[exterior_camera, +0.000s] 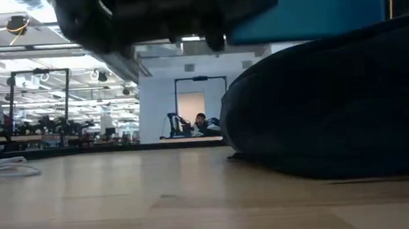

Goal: Unpack backpack
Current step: Put the blue tablet into the blue backpack

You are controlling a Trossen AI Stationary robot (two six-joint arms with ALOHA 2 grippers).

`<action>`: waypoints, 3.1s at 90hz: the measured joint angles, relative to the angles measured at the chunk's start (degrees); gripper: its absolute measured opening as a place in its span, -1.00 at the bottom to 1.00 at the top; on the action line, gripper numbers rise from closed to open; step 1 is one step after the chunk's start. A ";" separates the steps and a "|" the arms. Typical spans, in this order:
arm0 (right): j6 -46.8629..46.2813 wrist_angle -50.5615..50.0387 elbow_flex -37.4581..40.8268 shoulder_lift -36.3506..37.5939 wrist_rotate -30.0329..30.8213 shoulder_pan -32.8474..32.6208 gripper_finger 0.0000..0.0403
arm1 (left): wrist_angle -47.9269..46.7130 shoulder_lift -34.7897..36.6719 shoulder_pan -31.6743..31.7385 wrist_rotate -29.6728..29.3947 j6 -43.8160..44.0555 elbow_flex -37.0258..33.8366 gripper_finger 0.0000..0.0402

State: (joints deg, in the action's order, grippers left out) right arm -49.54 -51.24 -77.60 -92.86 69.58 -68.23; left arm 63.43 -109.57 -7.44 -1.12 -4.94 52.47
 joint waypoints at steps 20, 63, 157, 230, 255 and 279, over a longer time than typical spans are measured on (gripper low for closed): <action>-0.03 -0.72 0.00 0.00 0.35 0.00 -0.04 | 5.37 -9.86 0.33 2.30 -1.78 4.72 -0.93; -1.08 1.42 4.44 -0.03 0.39 0.01 -0.04 | -4.99 -16.71 1.62 0.35 -15.84 15.65 -0.92; -2.71 1.82 5.09 -0.07 1.38 0.39 -0.04 | -17.19 -16.65 -2.06 -18.25 -90.46 15.67 -0.91; -2.71 1.29 5.07 -0.02 0.79 0.39 -0.04 | -17.89 -16.30 -4.19 -17.27 -80.68 16.79 -0.25; -2.71 1.31 5.07 0.00 -0.17 0.39 -0.04 | -28.00 -11.81 -4.77 -17.12 -72.78 16.85 0.16; -2.77 1.47 5.51 0.02 -0.17 0.39 -0.04 | -43.75 -2.44 -1.73 -4.60 -44.10 16.96 0.39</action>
State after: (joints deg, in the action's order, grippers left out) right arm -52.31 -49.77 -72.09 -92.84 69.41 -67.83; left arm 19.68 -112.01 -9.18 -5.72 -49.05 69.43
